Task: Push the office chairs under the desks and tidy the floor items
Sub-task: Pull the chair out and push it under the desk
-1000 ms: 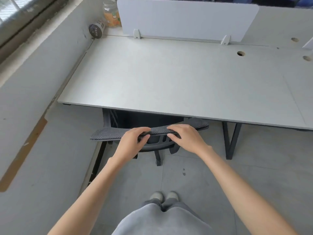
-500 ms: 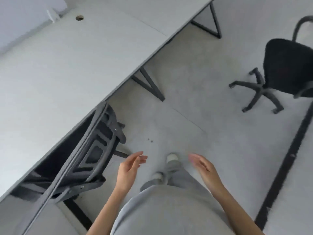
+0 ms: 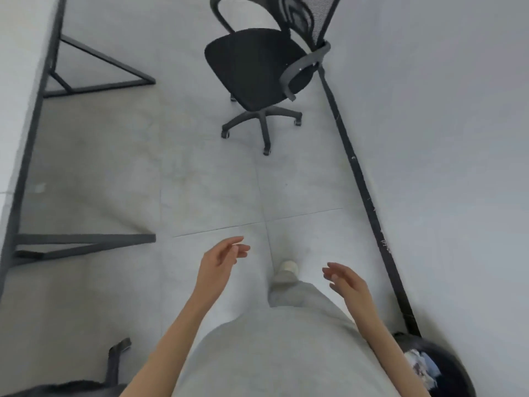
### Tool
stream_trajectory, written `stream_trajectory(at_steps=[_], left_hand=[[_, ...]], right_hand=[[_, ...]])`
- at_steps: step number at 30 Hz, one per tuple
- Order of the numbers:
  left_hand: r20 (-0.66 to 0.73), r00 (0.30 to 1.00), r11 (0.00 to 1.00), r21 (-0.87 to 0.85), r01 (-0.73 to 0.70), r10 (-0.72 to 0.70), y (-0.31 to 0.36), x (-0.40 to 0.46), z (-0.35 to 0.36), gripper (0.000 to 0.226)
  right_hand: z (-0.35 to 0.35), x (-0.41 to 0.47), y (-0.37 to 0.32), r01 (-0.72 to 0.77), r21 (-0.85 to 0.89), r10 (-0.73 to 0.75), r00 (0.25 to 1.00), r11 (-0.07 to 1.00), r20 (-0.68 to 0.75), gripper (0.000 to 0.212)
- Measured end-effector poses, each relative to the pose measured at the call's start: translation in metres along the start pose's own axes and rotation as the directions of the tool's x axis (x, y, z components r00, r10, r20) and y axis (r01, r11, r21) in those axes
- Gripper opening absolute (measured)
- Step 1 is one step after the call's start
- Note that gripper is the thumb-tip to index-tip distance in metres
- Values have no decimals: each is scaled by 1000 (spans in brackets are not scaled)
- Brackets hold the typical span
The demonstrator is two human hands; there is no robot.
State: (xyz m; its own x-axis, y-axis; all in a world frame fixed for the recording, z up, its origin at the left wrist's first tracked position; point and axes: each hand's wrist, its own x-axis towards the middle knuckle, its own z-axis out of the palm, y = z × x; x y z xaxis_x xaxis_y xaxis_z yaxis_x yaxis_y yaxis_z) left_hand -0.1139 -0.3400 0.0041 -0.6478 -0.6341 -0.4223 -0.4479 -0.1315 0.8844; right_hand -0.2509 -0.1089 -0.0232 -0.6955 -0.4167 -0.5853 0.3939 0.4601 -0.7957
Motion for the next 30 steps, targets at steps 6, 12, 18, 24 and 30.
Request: stream_trajectory(at_steps=[6, 12, 18, 24, 30], left_hand=[[-47, 992, 993, -24, 117, -118, 44, 77, 37, 26], [-51, 988, 990, 5, 143, -143, 98, 196, 66, 29], [89, 995, 997, 59, 45, -50, 179, 371, 118, 26], [272, 955, 973, 162, -165, 117, 306, 525, 172, 26], [329, 924, 946, 185, -265, 194, 388, 629, 226, 24]], right_hand=[[-38, 120, -112, 120, 25, -119, 992, 992, -32, 31], [-65, 241, -211, 215, 73, -211, 975, 974, -68, 29], [-89, 355, -265, 131, 91, -114, 979, 987, -166, 28], [-122, 420, -310, 31, 111, -4, 970, 993, -241, 28], [-154, 510, -368, -11, 90, 32, 973, 996, -230, 26]])
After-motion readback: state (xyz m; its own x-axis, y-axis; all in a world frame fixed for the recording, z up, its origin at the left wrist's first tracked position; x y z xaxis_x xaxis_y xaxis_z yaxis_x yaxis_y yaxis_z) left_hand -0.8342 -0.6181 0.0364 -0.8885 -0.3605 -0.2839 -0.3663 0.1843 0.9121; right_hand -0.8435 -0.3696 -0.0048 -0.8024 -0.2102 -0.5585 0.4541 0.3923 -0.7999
